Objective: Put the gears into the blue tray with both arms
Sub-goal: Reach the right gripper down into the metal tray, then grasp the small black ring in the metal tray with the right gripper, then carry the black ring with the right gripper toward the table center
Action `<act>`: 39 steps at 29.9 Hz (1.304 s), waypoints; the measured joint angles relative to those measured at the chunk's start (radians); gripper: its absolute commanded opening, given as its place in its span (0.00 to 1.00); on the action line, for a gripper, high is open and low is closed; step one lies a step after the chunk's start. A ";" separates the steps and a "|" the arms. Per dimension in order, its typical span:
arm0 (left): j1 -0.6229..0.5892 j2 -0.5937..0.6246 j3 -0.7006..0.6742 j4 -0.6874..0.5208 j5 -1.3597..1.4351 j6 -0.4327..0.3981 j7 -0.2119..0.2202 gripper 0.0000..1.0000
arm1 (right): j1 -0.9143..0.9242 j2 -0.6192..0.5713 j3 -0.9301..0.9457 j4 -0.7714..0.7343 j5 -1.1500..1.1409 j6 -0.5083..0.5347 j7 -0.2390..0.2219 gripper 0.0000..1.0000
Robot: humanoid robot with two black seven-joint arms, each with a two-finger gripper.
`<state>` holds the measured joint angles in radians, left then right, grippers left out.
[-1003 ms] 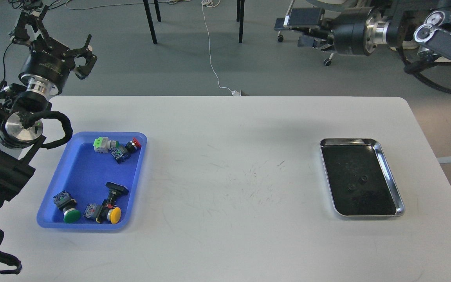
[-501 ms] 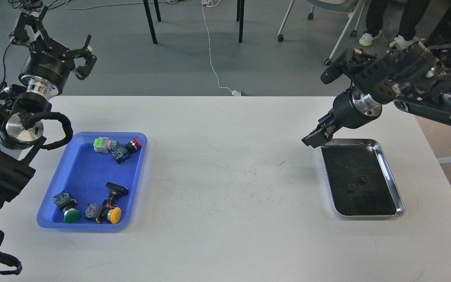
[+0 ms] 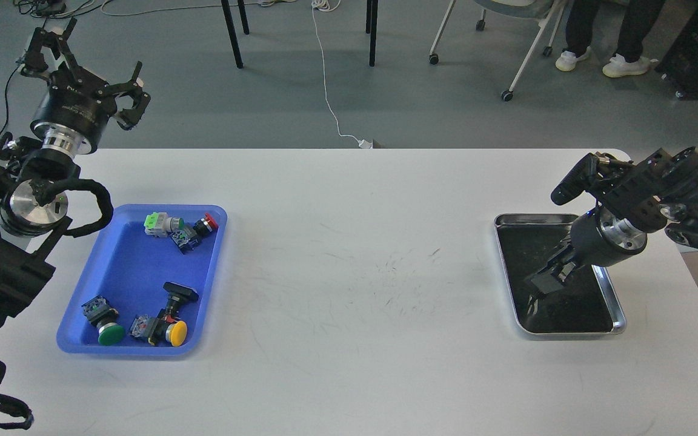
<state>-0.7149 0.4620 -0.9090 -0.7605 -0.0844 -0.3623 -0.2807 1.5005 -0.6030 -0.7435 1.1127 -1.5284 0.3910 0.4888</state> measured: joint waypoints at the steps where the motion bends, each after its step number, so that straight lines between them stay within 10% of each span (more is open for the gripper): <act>1: 0.001 -0.001 0.000 0.000 0.000 0.001 0.000 0.98 | -0.007 -0.003 0.000 0.000 -0.011 0.000 0.000 0.59; 35: 0.025 -0.008 0.004 0.001 0.002 -0.001 0.000 0.98 | -0.176 0.059 0.062 -0.128 -0.038 -0.061 0.000 0.41; 39: 0.033 -0.005 0.004 0.001 0.003 -0.001 0.000 0.98 | -0.176 0.061 0.062 -0.130 -0.038 -0.062 0.000 0.25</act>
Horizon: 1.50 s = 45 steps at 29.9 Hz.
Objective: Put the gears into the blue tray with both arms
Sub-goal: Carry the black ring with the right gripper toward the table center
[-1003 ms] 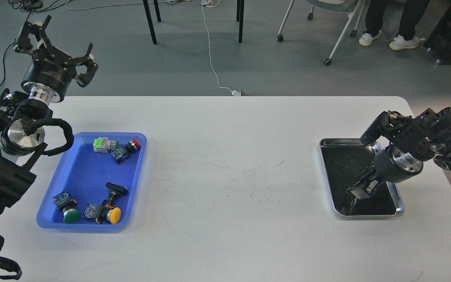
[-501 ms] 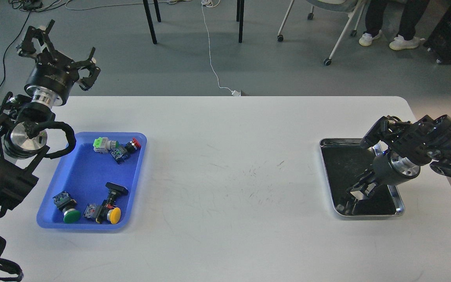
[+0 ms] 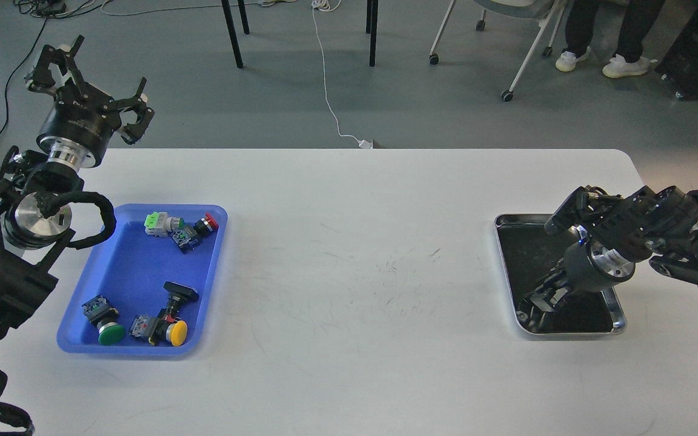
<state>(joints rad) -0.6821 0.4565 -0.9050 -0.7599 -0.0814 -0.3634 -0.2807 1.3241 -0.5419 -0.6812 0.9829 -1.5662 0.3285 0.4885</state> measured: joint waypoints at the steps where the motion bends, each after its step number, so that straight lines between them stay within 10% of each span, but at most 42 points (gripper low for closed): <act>1: 0.000 0.000 0.000 0.000 0.000 0.000 0.000 0.98 | 0.000 0.000 0.000 0.000 0.000 -0.002 0.000 0.20; 20: 0.001 0.001 0.000 -0.001 -0.001 0.001 0.001 0.98 | 0.153 -0.017 0.051 0.140 0.048 -0.046 0.000 0.11; 45: 0.001 0.012 0.001 -0.001 0.006 0.009 0.005 0.98 | -0.031 0.381 0.117 -0.032 0.274 -0.310 0.000 0.11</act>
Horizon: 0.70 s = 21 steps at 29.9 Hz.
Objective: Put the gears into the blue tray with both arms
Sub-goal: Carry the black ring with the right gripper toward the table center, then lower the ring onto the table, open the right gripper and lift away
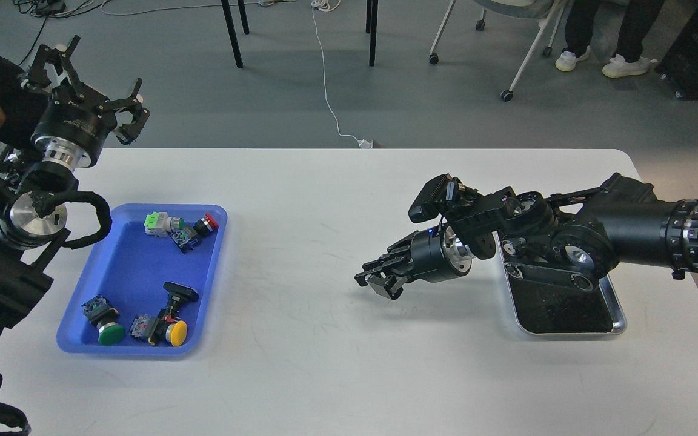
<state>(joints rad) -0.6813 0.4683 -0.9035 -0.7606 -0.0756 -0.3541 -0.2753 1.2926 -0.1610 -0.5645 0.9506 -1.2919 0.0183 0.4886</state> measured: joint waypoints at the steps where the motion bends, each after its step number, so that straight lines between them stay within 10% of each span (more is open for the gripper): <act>1: 0.000 -0.001 0.000 0.000 0.001 0.001 0.000 0.98 | -0.020 0.008 0.009 -0.014 0.000 -0.006 0.000 0.11; 15: 0.001 0.001 0.001 0.001 0.002 -0.001 0.002 0.98 | -0.095 0.095 0.048 -0.084 0.002 -0.014 0.000 0.22; 21: 0.002 0.002 0.001 0.001 0.002 -0.004 0.002 0.98 | -0.092 0.095 0.046 -0.081 0.000 -0.012 0.000 0.47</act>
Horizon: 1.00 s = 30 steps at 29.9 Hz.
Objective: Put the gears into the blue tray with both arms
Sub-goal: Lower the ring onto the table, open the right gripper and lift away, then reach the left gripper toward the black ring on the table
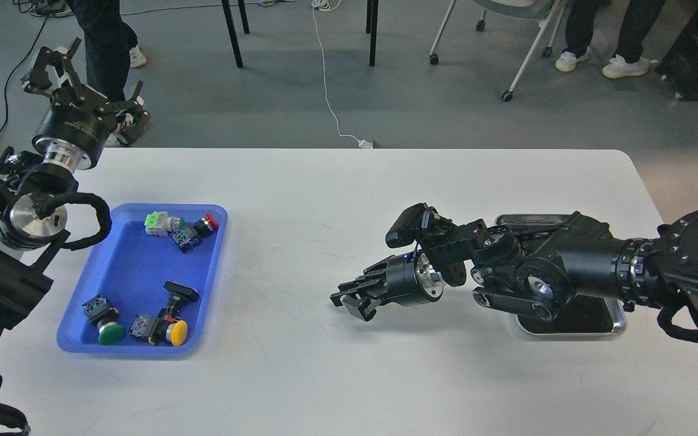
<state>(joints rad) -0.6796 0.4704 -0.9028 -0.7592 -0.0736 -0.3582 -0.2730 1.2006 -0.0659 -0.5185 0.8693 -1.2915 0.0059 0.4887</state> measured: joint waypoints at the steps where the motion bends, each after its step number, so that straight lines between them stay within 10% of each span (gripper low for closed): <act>1: 0.000 0.000 0.000 0.000 0.000 0.000 0.000 0.98 | 0.001 0.000 0.000 0.001 0.000 0.000 0.000 0.51; 12: 0.000 0.019 0.000 0.000 0.000 -0.002 0.000 0.98 | 0.036 -0.020 0.031 0.009 0.015 -0.001 0.000 0.95; 30: -0.103 0.116 0.209 -0.062 0.279 -0.125 0.045 0.97 | 0.016 -0.509 0.609 0.025 0.604 0.214 0.000 0.98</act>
<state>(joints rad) -0.7826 0.5866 -0.6940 -0.8216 0.2053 -0.4830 -0.2284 1.2170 -0.5744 0.0906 0.8947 -0.6877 0.2201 0.4886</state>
